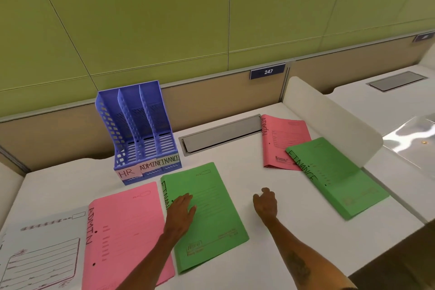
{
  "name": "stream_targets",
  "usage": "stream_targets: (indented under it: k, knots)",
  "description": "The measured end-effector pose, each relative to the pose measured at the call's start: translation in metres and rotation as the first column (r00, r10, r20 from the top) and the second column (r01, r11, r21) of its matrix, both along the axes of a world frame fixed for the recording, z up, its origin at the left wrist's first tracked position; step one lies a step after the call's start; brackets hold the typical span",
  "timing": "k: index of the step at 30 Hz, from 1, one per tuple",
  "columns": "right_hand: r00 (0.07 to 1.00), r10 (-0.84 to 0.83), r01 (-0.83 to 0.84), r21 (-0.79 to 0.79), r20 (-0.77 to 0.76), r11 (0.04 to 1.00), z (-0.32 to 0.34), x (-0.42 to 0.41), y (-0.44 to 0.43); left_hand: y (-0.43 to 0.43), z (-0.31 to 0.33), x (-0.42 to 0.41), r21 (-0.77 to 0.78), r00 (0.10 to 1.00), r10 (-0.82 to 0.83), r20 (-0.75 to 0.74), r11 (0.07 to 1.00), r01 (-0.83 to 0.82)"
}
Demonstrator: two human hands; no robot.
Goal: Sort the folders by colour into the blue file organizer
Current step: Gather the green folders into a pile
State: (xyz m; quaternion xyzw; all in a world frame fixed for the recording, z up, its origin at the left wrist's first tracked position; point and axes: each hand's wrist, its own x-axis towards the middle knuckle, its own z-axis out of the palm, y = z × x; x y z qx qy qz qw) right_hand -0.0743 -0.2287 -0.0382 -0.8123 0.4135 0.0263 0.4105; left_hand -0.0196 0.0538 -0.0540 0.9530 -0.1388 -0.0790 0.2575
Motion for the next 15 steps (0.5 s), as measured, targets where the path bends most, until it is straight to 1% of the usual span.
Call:
stream_targets:
  k: [2, 5, 7, 8, 9, 11, 12, 13, 15]
  knots:
    - [0.998, -0.055, 0.055, 0.004, 0.019, 0.998, 0.000, -0.004, -0.013, -0.011, -0.001, -0.001, 0.017, 0.999, -0.034, 0.004, 0.999, 0.033]
    - [0.977, -0.201, 0.199, 0.023, 0.075, 0.980, -0.002, -0.012, -0.032, -0.028, 0.000, -0.003, 0.033, 0.997, -0.070, 0.015, 0.997, 0.070]
    - [0.935, -0.337, 0.332, 0.067, 0.113, 0.941, -0.002, -0.018, -0.047, -0.037, 0.000, -0.004, 0.031, 0.996, -0.090, 0.017, 0.996, 0.089]
    - [0.896, -0.425, 0.413, 0.106, 0.128, 0.904, -0.001, -0.022, -0.055, -0.041, 0.001, -0.005, 0.029, 0.995, -0.099, 0.014, 0.995, 0.098]
    - [0.840, -0.526, 0.507, 0.154, 0.134, 0.848, 0.000, -0.026, -0.064, -0.044, 0.001, -0.005, 0.026, 0.994, -0.106, 0.010, 0.994, 0.106]
    - [0.675, -0.728, 0.683, 0.271, 0.122, 0.678, 0.004, -0.035, -0.082, -0.050, 0.002, -0.007, 0.019, 0.994, -0.110, -0.002, 0.994, 0.110]
    - [0.589, -0.800, 0.741, 0.320, 0.113, 0.590, 0.007, -0.040, -0.091, -0.053, 0.003, -0.007, 0.017, 0.994, -0.113, -0.010, 0.993, 0.113]
    - [0.516, -0.850, 0.779, 0.357, 0.105, 0.516, 0.010, -0.045, -0.099, -0.055, 0.003, -0.008, 0.020, 0.993, -0.119, -0.017, 0.993, 0.120]
    - [0.405, -0.909, 0.820, 0.399, 0.104, 0.411, 0.012, -0.057, -0.115, -0.059, 0.002, -0.009, 0.031, 0.990, -0.135, -0.028, 0.990, 0.136]
